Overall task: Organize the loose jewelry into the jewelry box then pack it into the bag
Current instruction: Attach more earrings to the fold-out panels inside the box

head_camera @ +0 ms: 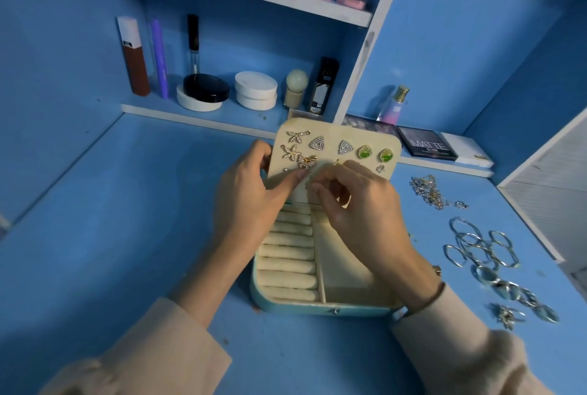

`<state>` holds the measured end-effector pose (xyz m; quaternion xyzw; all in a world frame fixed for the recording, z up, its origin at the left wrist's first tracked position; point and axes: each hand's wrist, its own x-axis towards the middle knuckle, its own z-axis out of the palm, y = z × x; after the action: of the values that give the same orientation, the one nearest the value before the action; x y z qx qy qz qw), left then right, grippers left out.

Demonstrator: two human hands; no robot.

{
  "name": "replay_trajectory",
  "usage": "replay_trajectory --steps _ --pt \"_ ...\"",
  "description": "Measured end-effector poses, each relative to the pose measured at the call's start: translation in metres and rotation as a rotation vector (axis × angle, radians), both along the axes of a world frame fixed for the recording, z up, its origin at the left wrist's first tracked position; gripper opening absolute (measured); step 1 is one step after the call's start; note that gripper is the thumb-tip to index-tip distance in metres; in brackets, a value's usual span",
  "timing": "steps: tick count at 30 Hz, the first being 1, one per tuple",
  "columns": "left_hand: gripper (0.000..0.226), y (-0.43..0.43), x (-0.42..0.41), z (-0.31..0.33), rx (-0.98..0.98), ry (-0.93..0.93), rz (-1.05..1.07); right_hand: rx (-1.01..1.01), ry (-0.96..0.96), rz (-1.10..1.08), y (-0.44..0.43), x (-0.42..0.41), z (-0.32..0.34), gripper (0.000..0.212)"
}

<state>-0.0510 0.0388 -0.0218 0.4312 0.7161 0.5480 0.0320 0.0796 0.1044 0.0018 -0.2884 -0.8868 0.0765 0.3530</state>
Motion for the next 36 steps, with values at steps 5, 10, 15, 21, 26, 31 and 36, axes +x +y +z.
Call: replay_trajectory --steps 5,10,15,21,26,31,36 --pt "0.035 0.000 0.000 0.000 0.000 -0.006 0.002 0.014 0.021 0.000 -0.001 -0.002 0.000 0.011" --pt "0.033 0.000 0.001 -0.001 0.007 -0.023 0.004 0.025 0.043 -0.024 -0.002 -0.005 0.002 0.008" --pt "0.033 0.000 0.001 0.000 0.024 -0.031 -0.003 0.029 0.010 -0.087 -0.003 -0.006 0.005 0.012" --pt "0.032 -0.001 0.002 0.000 0.015 -0.028 0.006 0.047 -0.015 -0.099 -0.002 -0.008 0.006 0.013" --pt "0.033 -0.001 0.001 -0.001 0.006 -0.016 0.012 0.112 -0.024 -0.119 -0.001 -0.010 0.008 0.009" --pt "0.036 0.000 0.001 -0.002 0.003 -0.008 0.007 0.260 -0.059 -0.142 -0.001 -0.012 0.009 0.008" --pt "0.036 -0.002 0.002 -0.001 0.002 -0.001 -0.002 0.281 -0.035 -0.082 0.001 -0.008 0.008 0.006"
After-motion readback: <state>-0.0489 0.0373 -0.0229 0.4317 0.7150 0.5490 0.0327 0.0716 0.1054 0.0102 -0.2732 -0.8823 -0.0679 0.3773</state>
